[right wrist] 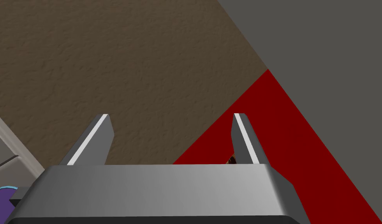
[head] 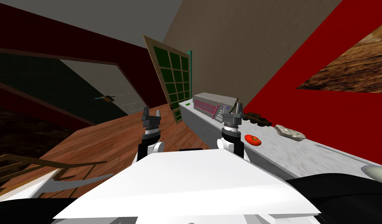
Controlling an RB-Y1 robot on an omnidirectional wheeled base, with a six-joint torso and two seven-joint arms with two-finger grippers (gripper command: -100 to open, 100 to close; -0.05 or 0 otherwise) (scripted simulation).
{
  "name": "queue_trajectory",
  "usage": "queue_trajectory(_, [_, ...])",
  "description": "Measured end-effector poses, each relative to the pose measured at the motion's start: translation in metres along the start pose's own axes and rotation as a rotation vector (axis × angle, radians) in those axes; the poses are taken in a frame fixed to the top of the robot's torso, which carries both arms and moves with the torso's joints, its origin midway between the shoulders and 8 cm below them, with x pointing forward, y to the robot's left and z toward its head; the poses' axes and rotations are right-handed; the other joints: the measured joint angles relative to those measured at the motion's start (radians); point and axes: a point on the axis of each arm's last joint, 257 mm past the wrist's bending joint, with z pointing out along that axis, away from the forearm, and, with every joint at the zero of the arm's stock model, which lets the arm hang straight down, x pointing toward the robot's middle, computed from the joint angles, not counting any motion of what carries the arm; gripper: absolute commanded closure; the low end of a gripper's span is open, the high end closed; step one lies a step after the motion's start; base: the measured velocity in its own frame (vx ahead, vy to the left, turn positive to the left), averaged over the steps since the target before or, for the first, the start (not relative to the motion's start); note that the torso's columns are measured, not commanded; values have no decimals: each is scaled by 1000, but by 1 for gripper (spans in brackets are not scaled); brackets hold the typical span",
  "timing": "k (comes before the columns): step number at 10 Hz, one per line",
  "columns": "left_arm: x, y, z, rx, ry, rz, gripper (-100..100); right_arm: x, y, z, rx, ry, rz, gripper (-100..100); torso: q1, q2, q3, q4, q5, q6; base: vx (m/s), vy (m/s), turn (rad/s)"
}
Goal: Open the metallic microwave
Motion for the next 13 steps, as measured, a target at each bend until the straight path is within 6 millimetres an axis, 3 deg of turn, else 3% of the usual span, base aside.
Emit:
queue_trajectory(2, [0, 0, 0, 0, 0, 0, 0, 0, 0, 0, 0, 0, 0, 0, 0, 104, -209, 105, 0, 0, 0, 0, 0])
queue_trajectory(9, [0, 0, 0, 0, 0, 0, 0, 0, 0, 0, 0, 0, 0, 0, 0, 618, -1234, 617, 0, 0, 0, 0, 0])
queue_trajectory(10, [0, 0, 0, 0, 0, 0, 0, 0, 0, 0, 0, 0, 0, -100, 0, 691, -1382, 691, 0, 0, 13, 10, -11])
queue_trajectory(13, [0, 0, 0, 0, 0, 0, 0, 6, -7, -2, 27, 66, -67, -100, 1, 736, -1475, 737, 0, 0, 22, 25, -22])
